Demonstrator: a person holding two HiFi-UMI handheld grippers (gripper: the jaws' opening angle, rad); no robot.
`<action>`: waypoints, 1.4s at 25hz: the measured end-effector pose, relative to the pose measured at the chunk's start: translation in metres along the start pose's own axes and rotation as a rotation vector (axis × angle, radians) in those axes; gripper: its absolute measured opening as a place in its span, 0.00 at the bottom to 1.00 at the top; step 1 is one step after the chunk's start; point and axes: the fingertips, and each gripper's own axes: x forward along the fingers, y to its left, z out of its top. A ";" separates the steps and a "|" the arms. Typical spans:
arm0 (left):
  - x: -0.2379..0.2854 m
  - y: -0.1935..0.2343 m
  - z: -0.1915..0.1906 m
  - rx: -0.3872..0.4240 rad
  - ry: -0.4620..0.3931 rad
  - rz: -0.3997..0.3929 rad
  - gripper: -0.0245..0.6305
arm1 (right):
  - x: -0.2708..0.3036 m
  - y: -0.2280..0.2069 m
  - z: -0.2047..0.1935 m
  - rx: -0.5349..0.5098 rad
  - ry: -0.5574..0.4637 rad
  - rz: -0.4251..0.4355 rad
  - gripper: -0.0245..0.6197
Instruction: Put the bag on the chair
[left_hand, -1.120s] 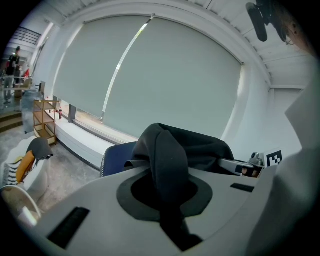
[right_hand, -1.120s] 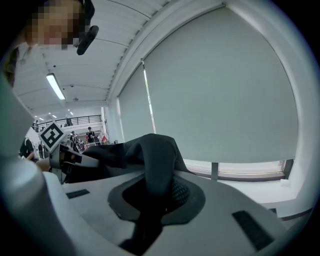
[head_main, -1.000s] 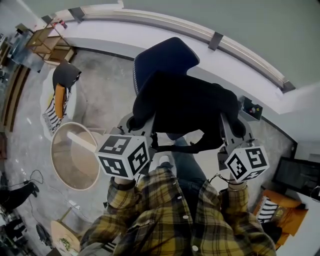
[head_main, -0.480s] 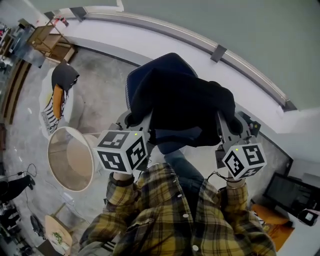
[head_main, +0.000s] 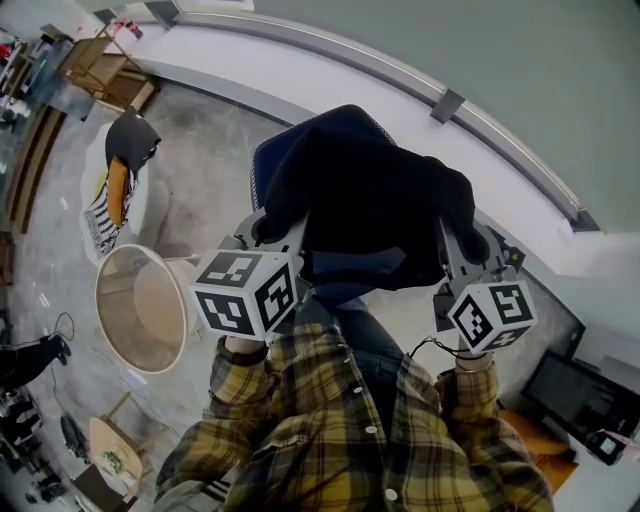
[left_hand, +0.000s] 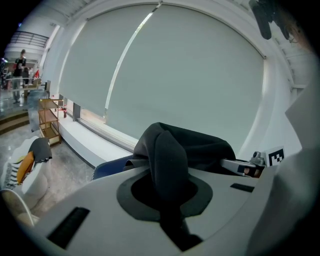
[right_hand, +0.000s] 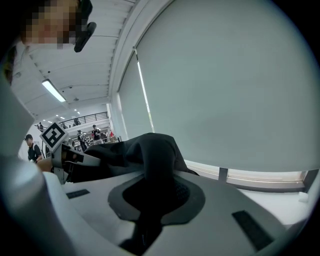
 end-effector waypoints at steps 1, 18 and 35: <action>0.001 0.002 0.000 0.001 0.003 -0.004 0.10 | 0.001 0.001 -0.001 0.003 0.001 -0.004 0.11; 0.025 0.007 0.002 0.024 0.045 -0.072 0.10 | 0.008 -0.008 -0.008 0.041 0.005 -0.090 0.11; 0.074 0.036 -0.057 0.030 0.152 -0.067 0.10 | 0.046 -0.037 -0.075 0.053 0.091 -0.115 0.11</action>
